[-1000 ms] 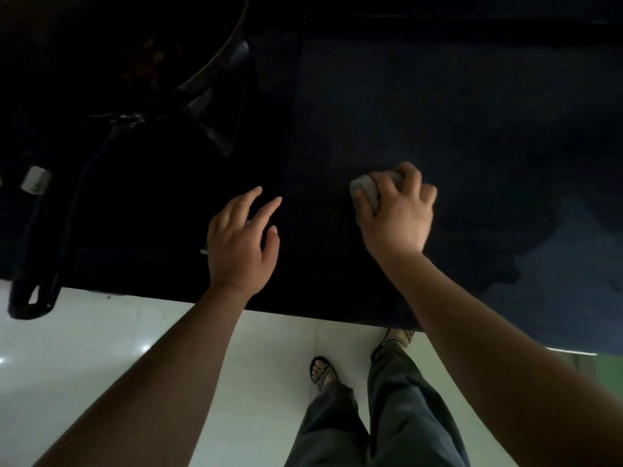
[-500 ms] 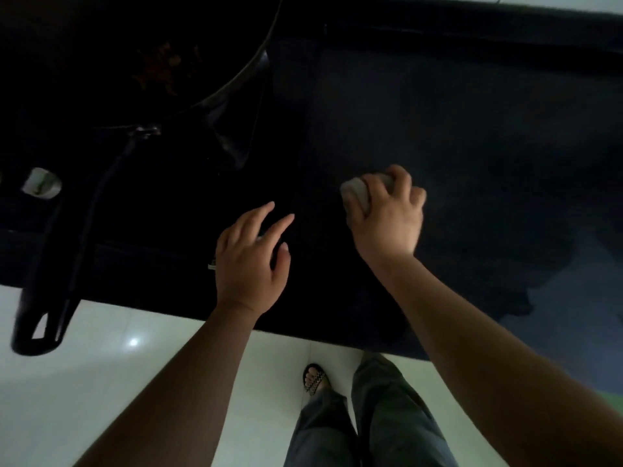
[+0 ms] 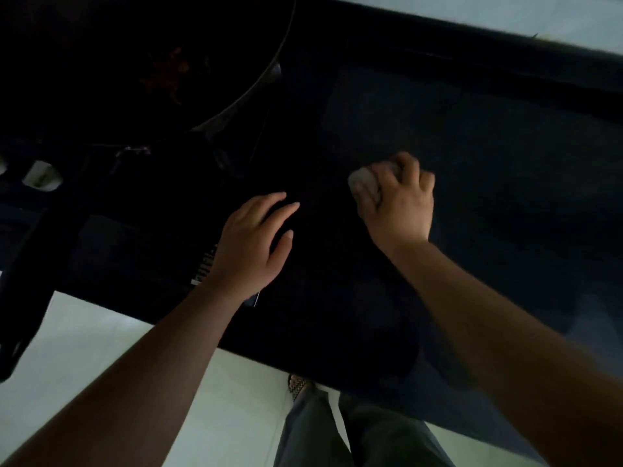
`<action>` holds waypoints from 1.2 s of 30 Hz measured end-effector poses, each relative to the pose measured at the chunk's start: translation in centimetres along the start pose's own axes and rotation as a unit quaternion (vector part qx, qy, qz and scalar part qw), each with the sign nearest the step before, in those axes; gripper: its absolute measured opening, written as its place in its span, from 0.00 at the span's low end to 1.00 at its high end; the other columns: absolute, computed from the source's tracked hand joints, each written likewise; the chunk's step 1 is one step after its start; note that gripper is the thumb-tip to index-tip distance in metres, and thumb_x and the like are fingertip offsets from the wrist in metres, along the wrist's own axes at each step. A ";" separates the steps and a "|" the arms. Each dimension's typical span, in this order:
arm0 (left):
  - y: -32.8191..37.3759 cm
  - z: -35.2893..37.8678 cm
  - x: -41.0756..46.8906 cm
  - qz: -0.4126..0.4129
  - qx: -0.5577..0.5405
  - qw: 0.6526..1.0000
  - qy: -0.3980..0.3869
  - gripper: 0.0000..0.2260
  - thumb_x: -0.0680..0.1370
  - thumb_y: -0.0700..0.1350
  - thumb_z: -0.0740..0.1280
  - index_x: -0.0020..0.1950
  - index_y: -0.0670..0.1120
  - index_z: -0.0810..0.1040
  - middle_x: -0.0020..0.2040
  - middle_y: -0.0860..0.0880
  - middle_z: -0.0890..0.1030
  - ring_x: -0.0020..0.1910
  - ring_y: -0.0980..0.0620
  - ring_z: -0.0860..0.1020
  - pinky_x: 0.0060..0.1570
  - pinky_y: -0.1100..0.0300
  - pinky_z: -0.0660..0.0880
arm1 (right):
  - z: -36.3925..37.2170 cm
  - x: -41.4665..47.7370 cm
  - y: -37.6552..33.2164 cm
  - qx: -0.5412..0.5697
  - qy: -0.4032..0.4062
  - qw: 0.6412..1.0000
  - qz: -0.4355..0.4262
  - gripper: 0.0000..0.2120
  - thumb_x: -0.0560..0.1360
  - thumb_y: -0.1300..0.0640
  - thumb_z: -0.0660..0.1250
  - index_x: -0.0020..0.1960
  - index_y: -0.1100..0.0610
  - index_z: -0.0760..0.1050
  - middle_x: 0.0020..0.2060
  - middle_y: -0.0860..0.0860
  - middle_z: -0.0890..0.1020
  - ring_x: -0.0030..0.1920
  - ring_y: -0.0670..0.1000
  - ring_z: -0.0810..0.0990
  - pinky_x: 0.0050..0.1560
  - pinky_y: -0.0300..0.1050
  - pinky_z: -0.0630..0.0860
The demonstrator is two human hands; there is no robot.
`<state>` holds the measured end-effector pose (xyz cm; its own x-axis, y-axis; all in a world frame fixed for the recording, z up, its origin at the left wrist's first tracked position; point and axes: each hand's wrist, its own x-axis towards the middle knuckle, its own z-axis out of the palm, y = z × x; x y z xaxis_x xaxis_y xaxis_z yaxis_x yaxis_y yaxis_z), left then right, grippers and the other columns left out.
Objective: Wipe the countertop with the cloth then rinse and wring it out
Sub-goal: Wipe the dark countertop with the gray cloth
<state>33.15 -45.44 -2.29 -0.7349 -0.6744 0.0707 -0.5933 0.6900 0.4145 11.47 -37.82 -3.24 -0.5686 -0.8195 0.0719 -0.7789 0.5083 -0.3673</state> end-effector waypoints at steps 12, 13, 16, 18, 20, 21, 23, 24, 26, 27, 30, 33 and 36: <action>0.7 2.4 9.3 -0.094 0.044 0.994 0.042 0.20 0.79 0.46 0.58 0.71 0.47 0.69 0.72 0.50 0.68 0.71 0.50 0.64 0.68 0.51 0.61 | -1.2 2.1 4.3 0.008 -0.034 0.993 -0.112 0.21 0.74 0.41 0.59 0.62 0.50 0.72 0.66 0.55 0.69 0.58 0.62 0.68 0.52 0.55 0.72; 0.8 2.4 9.3 -0.096 0.050 0.993 0.041 0.20 0.79 0.46 0.58 0.71 0.48 0.69 0.72 0.50 0.68 0.71 0.50 0.64 0.68 0.51 0.61 | -1.0 3.9 4.1 0.004 -0.021 0.996 -0.083 0.20 0.74 0.41 0.59 0.62 0.49 0.72 0.67 0.55 0.68 0.58 0.63 0.67 0.53 0.56 0.72; 1.0 2.3 9.6 -0.097 0.051 0.993 0.035 0.20 0.78 0.46 0.57 0.71 0.48 0.69 0.72 0.50 0.69 0.71 0.50 0.66 0.68 0.50 0.64 | -0.1 10.4 2.2 0.023 0.009 1.000 0.018 0.20 0.76 0.41 0.59 0.63 0.49 0.72 0.70 0.54 0.64 0.62 0.63 0.65 0.57 0.56 0.71; 0.9 2.3 9.5 -0.099 0.051 0.993 0.037 0.20 0.78 0.46 0.56 0.70 0.48 0.69 0.71 0.50 0.69 0.70 0.50 0.66 0.68 0.51 0.65 | 0.9 13.9 0.6 0.026 0.009 0.999 0.043 0.20 0.76 0.40 0.57 0.64 0.48 0.71 0.71 0.53 0.62 0.63 0.62 0.64 0.58 0.56 0.70; 0.8 2.3 9.6 -0.095 0.053 0.993 0.041 0.20 0.78 0.46 0.57 0.70 0.48 0.70 0.71 0.50 0.70 0.70 0.50 0.67 0.67 0.51 0.65 | 1.5 15.3 -0.5 0.026 0.002 0.999 0.028 0.19 0.77 0.41 0.57 0.64 0.47 0.70 0.72 0.53 0.62 0.63 0.62 0.64 0.58 0.55 0.68; 0.7 2.3 9.6 -0.092 0.054 0.993 0.042 0.20 0.78 0.46 0.57 0.70 0.48 0.70 0.71 0.49 0.70 0.69 0.50 0.67 0.66 0.51 0.66 | 1.6 15.2 -0.7 0.028 -0.009 1.000 0.012 0.19 0.77 0.41 0.56 0.65 0.47 0.70 0.72 0.53 0.61 0.63 0.62 0.63 0.58 0.55 0.68; 0.7 2.4 9.5 -0.095 0.050 0.993 0.040 0.20 0.78 0.46 0.57 0.70 0.48 0.70 0.71 0.50 0.70 0.69 0.50 0.67 0.66 0.50 0.66 | 1.3 12.9 -0.6 0.025 -0.032 0.998 -0.040 0.19 0.77 0.41 0.57 0.65 0.46 0.68 0.71 0.53 0.61 0.63 0.62 0.63 0.58 0.55 0.68; 0.7 2.4 9.5 -0.098 0.048 0.993 0.038 0.20 0.78 0.46 0.57 0.70 0.49 0.70 0.71 0.50 0.70 0.70 0.51 0.67 0.66 0.50 0.66 | 1.1 11.0 -0.1 0.022 -0.039 0.996 -0.077 0.20 0.76 0.42 0.57 0.65 0.46 0.68 0.71 0.54 0.62 0.62 0.62 0.64 0.57 0.55 0.69; 0.7 2.4 9.5 -0.101 0.046 0.993 0.038 0.20 0.78 0.47 0.57 0.70 0.49 0.69 0.71 0.51 0.69 0.70 0.51 0.67 0.66 0.48 0.67 | 0.5 7.1 1.0 0.020 -0.050 0.988 -0.143 0.21 0.75 0.41 0.57 0.64 0.47 0.70 0.68 0.54 0.67 0.59 0.61 0.67 0.55 0.56 0.72; 0.7 2.4 9.5 -0.102 0.044 0.993 0.037 0.20 0.78 0.47 0.57 0.70 0.49 0.69 0.71 0.51 0.69 0.70 0.51 0.67 0.66 0.48 0.67 | 0.0 6.0 1.8 0.019 -0.054 0.986 -0.159 0.21 0.74 0.40 0.57 0.63 0.47 0.70 0.67 0.54 0.68 0.58 0.61 0.68 0.54 0.56 0.74; 0.6 2.4 9.6 -0.106 0.040 0.993 0.035 0.20 0.78 0.47 0.57 0.71 0.50 0.69 0.71 0.51 0.69 0.70 0.51 0.67 0.67 0.47 0.67 | 0.0 8.2 3.5 0.012 -0.039 0.991 -0.128 0.20 0.74 0.41 0.59 0.62 0.47 0.70 0.67 0.55 0.68 0.58 0.63 0.68 0.52 0.56 0.73; 0.6 2.5 9.5 -0.109 0.038 0.993 0.035 0.21 0.78 0.48 0.57 0.70 0.50 0.69 0.71 0.51 0.70 0.70 0.51 0.67 0.66 0.46 0.67 | 0.7 13.9 2.1 0.021 -0.013 0.999 -0.032 0.20 0.76 0.41 0.59 0.64 0.47 0.70 0.70 0.54 0.64 0.61 0.63 0.65 0.57 0.55 0.69; 0.5 2.4 9.6 -0.102 0.042 0.993 0.034 0.21 0.78 0.48 0.56 0.70 0.50 0.69 0.71 0.51 0.70 0.70 0.50 0.67 0.66 0.47 0.67 | 1.2 15.8 0.8 0.020 -0.018 0.999 -0.023 0.20 0.76 0.41 0.58 0.66 0.47 0.69 0.71 0.54 0.63 0.63 0.63 0.64 0.58 0.55 0.68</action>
<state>25.00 -50.92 -3.59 -0.5738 -0.8171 0.0558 -0.7552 0.5543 0.3499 2.23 -50.70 -3.53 -0.5226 -0.8508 0.0554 -0.7922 0.4605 -0.4005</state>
